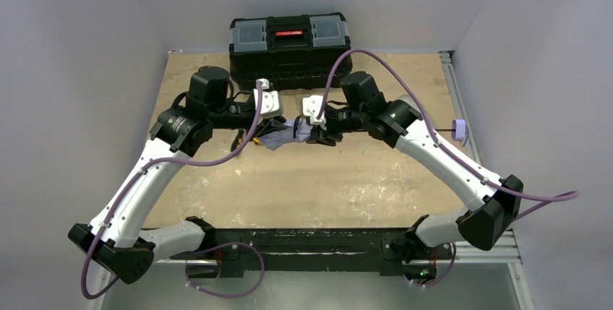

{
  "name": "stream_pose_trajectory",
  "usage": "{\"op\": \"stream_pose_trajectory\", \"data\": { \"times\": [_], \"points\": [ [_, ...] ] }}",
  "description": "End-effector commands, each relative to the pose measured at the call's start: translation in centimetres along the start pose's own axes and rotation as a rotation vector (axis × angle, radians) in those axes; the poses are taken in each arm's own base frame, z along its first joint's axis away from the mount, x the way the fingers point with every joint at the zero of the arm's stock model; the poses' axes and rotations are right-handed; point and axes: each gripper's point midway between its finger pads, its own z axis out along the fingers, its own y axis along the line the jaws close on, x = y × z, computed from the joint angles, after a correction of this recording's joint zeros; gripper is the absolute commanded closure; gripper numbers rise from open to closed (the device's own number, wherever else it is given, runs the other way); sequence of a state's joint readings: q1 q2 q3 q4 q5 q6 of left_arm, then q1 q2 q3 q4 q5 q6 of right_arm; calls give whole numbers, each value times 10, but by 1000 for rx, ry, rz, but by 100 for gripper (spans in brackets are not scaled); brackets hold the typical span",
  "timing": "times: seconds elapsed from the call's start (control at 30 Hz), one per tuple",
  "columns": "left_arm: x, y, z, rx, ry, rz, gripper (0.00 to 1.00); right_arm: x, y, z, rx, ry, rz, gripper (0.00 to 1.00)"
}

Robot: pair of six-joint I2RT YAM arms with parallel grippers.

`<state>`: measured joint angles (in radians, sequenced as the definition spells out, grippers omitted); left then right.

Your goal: Open the umbrella

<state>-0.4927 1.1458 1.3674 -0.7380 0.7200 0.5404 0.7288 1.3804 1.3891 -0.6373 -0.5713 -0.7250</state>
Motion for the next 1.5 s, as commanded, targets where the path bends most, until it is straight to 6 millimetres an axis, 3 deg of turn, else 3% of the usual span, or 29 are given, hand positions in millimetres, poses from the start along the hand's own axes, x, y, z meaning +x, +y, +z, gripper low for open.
{"op": "stream_pose_trajectory", "data": {
  "times": [0.0, 0.13, 0.23, 0.3, 0.47, 0.67, 0.8, 0.9, 1.03, 1.17, 1.33, 1.47],
  "points": [
    [-9, 6, -6, -31, -1, 20, 85, -46, -5, -13, 17, -129, -99, 100],
    [-9, -6, -1, 39, -11, -35, 98, -50, -6, -13, 34, -134, -147, 100],
    [-8, -9, 0, 60, 2, -104, 100, -52, -7, -14, 53, -138, -188, 100],
    [-7, -3, 0, 32, 4, -143, 100, -49, -4, -16, 57, -131, -230, 100],
    [-5, 34, -2, -134, -3, -243, 100, -44, 8, -20, 55, -125, -353, 100],
    [28, 60, 4, -264, 102, -327, 100, -81, 14, -35, 94, -222, -476, 100],
    [43, 59, 8, -258, 134, -361, 100, -94, 7, -44, 157, -259, -487, 100],
    [47, 53, 9, -216, 130, -389, 100, -97, -3, -46, 225, -282, -403, 100],
    [42, 29, 0, -31, 15, -504, 100, -69, -46, -45, 411, -176, -207, 100],
    [35, 1, -11, 49, -60, -465, 100, -31, -74, -48, 487, -91, -32, 100],
    [8, -17, -17, 112, -144, -440, 100, -19, -89, -47, 471, -103, 122, 100],
    [-36, -12, -29, 119, -243, -458, 100, 0, -75, -37, 382, -35, 75, 100]
  ]
}}
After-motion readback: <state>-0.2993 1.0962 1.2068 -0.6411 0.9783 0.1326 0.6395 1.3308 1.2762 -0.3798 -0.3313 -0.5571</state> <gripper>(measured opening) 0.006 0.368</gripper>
